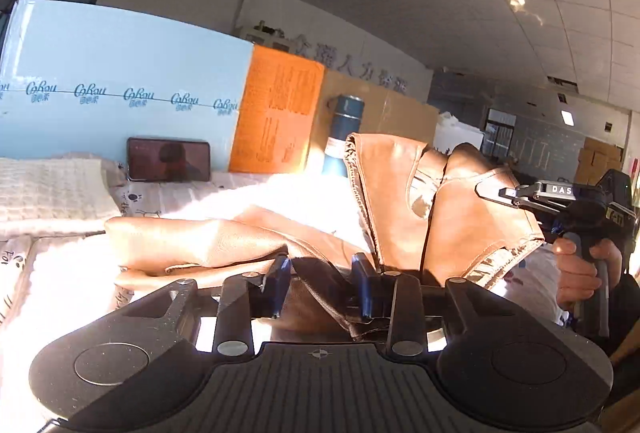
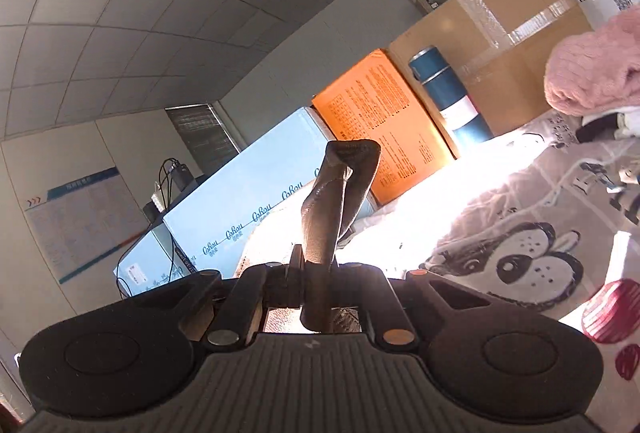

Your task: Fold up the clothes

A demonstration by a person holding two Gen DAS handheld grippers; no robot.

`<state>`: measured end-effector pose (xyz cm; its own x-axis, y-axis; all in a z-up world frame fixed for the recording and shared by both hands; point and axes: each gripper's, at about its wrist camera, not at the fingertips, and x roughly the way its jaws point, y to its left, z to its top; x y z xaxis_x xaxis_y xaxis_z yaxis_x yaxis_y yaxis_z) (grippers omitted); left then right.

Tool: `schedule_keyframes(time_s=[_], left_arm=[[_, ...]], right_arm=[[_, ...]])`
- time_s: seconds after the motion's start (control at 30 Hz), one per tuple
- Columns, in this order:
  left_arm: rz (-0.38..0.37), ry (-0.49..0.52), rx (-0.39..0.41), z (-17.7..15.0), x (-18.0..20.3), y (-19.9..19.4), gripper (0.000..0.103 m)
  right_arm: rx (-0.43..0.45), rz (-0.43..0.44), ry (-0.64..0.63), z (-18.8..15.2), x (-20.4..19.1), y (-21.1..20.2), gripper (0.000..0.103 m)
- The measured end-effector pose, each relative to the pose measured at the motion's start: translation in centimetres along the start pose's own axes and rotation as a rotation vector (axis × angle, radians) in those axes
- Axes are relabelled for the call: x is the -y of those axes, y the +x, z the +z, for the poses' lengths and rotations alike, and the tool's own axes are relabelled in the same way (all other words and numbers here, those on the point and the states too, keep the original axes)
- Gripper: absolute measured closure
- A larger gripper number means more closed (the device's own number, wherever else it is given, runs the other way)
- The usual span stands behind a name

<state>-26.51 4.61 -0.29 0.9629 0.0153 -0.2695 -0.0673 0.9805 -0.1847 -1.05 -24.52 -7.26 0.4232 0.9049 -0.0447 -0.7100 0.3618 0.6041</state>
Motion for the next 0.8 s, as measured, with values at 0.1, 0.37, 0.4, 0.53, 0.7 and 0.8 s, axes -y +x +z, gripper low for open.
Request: schedule_keyframes(time_s=[0.1, 0.37, 0.4, 0.53, 0.7, 0.8], left_arm=[[0.033, 0.058, 0.051, 0.5, -0.1, -1.1, 0.01], [0.173, 0.007, 0.023, 0.7, -1.2, 0.0, 0.006], [0.184, -0.018, 0.016, 0.7, -1.4, 0.3, 0.006], [0.172, -0.143, 0.008, 1.1, -2.5, 1.4, 0.006], [0.202, -0.158, -0.06, 1.7, -3.7, 4.9, 0.005], [0.228, -0.146, -0.104, 1.5, -3.3, 6.2, 0.006]], right_arm=[[0.029, -0.074, 0.034, -1.2, 1.8, -2.6, 0.095], [0.049, -0.417, -0.016, -1.9, 3.8, -7.1, 0.032], [0.069, -0.429, -0.036, -1.6, 3.8, -7.7, 0.031], [0.111, -0.349, -0.091, 0.7, 2.4, -7.9, 0.016], [-0.005, -0.139, -0.105, 3.9, -0.3, -3.2, 0.004], [-0.199, -0.091, 0.008, 4.2, -1.4, 2.1, 0.004]])
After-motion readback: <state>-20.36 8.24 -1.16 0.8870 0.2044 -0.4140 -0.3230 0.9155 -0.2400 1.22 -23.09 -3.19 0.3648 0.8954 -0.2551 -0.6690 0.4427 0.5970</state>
